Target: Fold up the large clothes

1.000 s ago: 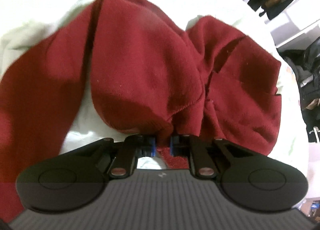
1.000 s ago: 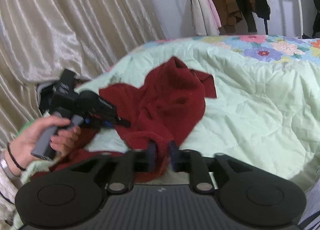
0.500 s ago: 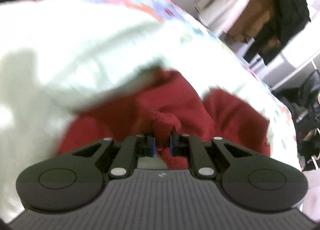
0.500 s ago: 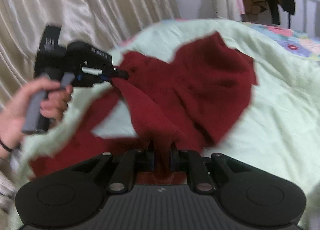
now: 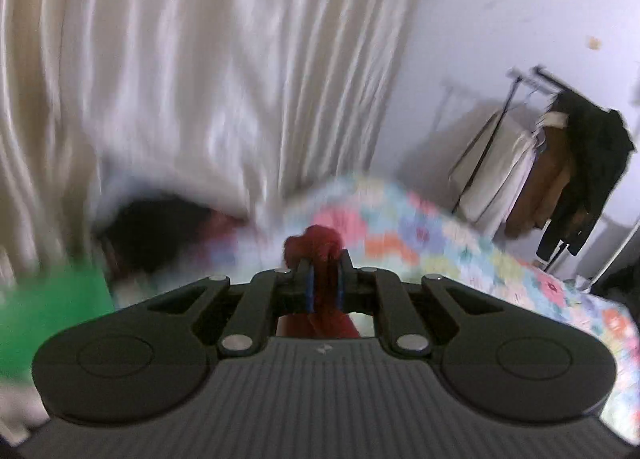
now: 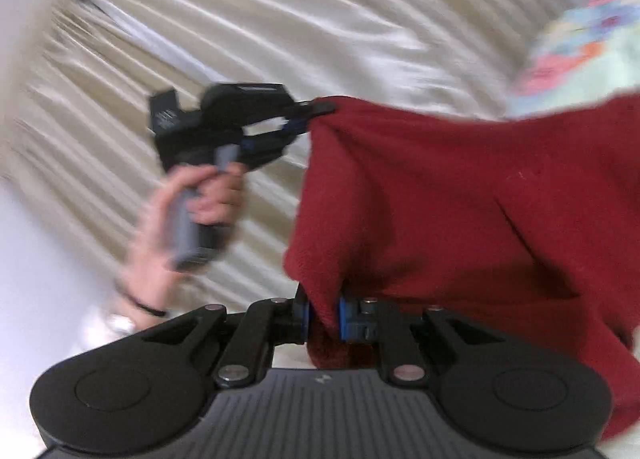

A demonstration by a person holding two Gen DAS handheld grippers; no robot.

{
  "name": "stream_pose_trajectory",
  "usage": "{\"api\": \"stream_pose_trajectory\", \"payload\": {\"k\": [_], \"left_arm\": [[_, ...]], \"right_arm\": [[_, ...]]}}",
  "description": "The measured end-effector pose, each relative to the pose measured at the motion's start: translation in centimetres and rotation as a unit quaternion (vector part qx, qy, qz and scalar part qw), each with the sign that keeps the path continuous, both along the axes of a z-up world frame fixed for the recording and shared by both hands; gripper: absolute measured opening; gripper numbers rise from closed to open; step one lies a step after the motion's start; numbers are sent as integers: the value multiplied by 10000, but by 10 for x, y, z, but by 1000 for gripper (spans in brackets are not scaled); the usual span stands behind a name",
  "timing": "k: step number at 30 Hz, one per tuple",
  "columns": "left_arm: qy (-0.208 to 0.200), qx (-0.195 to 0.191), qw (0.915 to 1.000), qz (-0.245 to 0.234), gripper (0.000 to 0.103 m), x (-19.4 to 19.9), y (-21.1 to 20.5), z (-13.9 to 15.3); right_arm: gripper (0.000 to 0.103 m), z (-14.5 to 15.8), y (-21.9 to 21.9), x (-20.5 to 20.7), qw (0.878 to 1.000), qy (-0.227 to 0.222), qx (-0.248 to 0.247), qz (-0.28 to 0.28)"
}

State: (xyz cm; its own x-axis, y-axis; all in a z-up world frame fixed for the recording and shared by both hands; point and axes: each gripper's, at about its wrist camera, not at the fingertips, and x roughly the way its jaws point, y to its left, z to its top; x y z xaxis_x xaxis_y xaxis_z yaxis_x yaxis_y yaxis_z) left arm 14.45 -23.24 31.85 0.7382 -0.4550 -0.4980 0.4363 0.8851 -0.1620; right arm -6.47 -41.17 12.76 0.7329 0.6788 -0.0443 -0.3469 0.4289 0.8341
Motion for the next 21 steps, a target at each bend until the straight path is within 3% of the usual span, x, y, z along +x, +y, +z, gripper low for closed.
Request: {"api": "stream_pose_trajectory", "payload": {"k": [2, 4, 8, 11, 13, 16, 18, 19, 21], "left_arm": [[-112, -7, 9996, -248, 9, -12, -22, 31], [18, -29, 9992, -390, 9, -17, -55, 33], [233, 382, 9942, -981, 9, -32, -159, -25], [463, 328, 9859, -1573, 12, -56, -233, -81], [768, 529, 9734, -2093, 27, -83, -291, -132], [1195, 1435, 9395, -2873, 29, -139, -365, -215], [1053, 1818, 9263, -3129, 30, -162, -373, -237], [920, 1973, 9209, -3233, 35, -172, -371, -244], [545, 2379, 9056, -3470, 47, -189, -338, -253]], "right_arm": [[13, 14, -13, -15, 9996, -89, 224, -111], [13, 21, -41, -38, 9982, -3, 135, -585], [13, 16, -96, -81, 9863, 388, -210, -1591], [13, -3, -139, -130, 9646, 753, -349, -2505], [13, -16, -159, -171, 9249, 1245, -1241, -3371], [13, -59, -190, -209, 8776, 2211, -1551, -3961], [8, -98, -213, -231, 8517, 2819, -1435, -4178], [6, -120, -222, -243, 8308, 3121, -1567, -4334], [5, -141, -230, -253, 8131, 3356, -1728, -4431]]}}
